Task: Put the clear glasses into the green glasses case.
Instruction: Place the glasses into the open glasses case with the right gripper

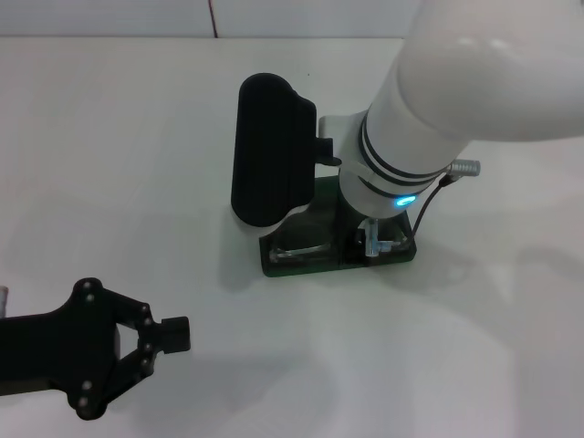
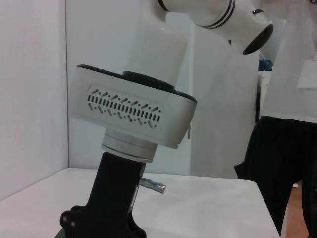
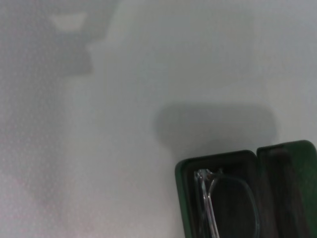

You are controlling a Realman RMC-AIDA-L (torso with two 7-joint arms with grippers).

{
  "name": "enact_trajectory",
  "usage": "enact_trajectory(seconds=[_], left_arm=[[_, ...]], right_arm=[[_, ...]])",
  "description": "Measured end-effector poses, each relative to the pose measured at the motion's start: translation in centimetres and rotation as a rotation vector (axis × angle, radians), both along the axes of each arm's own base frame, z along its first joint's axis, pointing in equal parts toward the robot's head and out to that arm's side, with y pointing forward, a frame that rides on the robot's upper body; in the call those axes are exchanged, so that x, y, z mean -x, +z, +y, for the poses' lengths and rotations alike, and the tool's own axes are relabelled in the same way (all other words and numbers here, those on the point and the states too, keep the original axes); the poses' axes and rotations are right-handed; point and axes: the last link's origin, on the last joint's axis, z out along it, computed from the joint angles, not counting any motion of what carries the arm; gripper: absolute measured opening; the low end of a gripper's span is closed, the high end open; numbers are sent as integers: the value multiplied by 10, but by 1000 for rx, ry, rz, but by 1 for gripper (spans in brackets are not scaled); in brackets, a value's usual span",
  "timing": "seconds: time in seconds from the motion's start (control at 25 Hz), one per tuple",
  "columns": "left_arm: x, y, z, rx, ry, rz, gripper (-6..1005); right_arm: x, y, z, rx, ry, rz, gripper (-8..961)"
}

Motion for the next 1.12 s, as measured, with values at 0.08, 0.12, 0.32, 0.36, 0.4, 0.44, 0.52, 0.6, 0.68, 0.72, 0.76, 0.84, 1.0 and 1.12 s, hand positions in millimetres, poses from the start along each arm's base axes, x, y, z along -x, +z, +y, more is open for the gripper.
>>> enact_trajectory(seconds=[0.08,0.12,0.32,0.36,0.4,0.44,0.52,0.6,0.68,0.72,0.76,0.84,1.0,1.12], left_arm=[[0,0,0,-1,0,-1,51],[0,0,0,-1,0,-1,51],[1,0,-1,0,5,-2,51],[1,0,-1,0,6,-2,51],[1,0,-1,0,7,-3,51],[1,0,-1,0,7,-3,51],[0,1,0,-9,10,-6,51],[0,1,1,-12,10,-8,51],[-1,1,2,-13,9,-9,51],[-1,1,2,-11,9,-9,51],[-1,1,2,-11,9,-9,51],[-1,1,2,-10,10,-9,51],[0,0,0,-10,15,-10,52],[1,-1,-1,-8,18,-12,52]], right_arm=[[-1,0,-1,2,-2,3,126],[-2,0,-1,4,-6,4,126],[-5,1,-4,13,-23,8,125],[-6,1,-6,16,-28,10,125],[-6,2,-6,17,-31,12,125],[-7,2,-7,18,-34,12,124],[-8,2,-7,18,-38,12,124],[-11,2,-8,22,-46,11,124],[-12,2,-8,23,-46,11,123],[-13,2,-8,23,-47,12,123],[-13,1,-8,24,-48,14,123],[-15,1,-7,22,-52,16,123],[-16,0,-6,20,-51,21,122],[-17,0,-5,22,-51,22,121]])
